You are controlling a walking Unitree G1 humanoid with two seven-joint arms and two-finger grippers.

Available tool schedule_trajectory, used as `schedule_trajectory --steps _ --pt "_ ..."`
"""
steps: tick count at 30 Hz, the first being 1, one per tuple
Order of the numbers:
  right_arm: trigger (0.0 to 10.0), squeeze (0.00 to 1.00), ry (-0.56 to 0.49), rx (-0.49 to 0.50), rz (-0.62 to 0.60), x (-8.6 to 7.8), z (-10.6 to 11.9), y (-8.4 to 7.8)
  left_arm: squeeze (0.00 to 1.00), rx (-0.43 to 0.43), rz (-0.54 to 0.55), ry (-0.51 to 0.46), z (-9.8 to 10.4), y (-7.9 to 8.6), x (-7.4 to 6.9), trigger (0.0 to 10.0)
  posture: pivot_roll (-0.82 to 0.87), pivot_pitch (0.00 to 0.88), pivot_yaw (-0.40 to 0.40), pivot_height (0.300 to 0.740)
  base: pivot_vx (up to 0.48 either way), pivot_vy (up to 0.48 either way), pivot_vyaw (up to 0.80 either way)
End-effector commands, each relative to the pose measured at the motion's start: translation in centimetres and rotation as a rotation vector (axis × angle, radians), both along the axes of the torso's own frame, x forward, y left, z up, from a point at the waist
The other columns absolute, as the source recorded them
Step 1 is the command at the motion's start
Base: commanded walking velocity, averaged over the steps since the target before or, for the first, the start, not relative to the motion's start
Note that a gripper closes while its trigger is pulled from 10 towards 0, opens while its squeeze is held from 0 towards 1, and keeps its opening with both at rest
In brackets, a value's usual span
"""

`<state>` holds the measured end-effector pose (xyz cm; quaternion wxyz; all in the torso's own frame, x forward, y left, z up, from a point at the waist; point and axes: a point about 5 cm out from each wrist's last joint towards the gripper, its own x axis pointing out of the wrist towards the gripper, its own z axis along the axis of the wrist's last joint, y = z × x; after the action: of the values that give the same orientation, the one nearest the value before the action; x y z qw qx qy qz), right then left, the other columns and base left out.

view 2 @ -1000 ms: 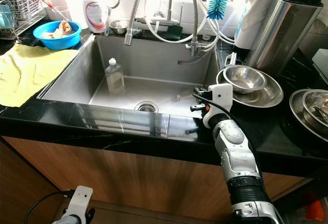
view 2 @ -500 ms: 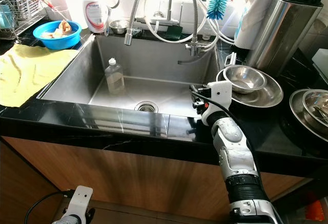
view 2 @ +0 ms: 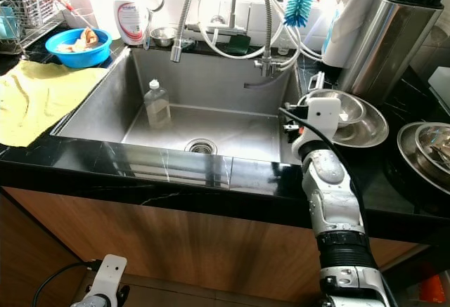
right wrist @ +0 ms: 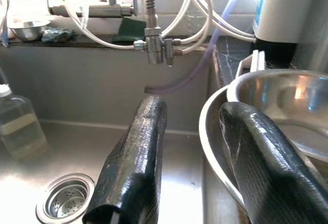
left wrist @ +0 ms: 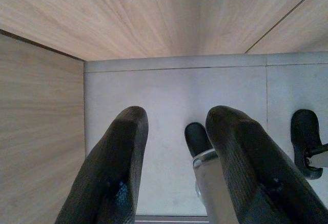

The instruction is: Kitchen organization

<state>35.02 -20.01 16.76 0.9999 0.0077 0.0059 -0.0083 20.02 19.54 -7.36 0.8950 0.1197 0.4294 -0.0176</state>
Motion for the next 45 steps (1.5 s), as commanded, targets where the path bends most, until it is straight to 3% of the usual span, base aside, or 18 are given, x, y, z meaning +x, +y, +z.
schedule_trajectory --steps 1,21,33,45 --pt "10.0 0.0 -0.014 0.003 -0.019 0.1 0.9 -0.4 0.0 0.005 -0.007 0.016 -0.1 0.1 -0.3 10.0 -0.12 0.0 -0.043 0.74 0.0 0.0 0.0" --pt "10.0 0.0 0.065 0.058 -0.088 -0.1 0.7 -1.0 0.0 0.004 -0.008 0.019 -0.2 0.0 -0.3 10.0 -0.13 0.0 -0.046 0.74 0.0 0.0 0.0" --pt "10.0 0.0 0.139 0.125 -0.183 -0.5 0.3 -2.3 0.0 0.004 -0.006 0.021 -0.2 0.0 -0.3 10.0 -0.13 0.0 -0.045 0.74 0.0 0.0 0.0" --pt "10.0 0.0 0.13 0.164 -0.212 -0.7 1.8 -2.3 0.0 0.005 -0.001 0.021 -0.2 0.2 -0.3 10.0 -0.13 0.0 -0.045 0.74 0.0 0.0 0.0"
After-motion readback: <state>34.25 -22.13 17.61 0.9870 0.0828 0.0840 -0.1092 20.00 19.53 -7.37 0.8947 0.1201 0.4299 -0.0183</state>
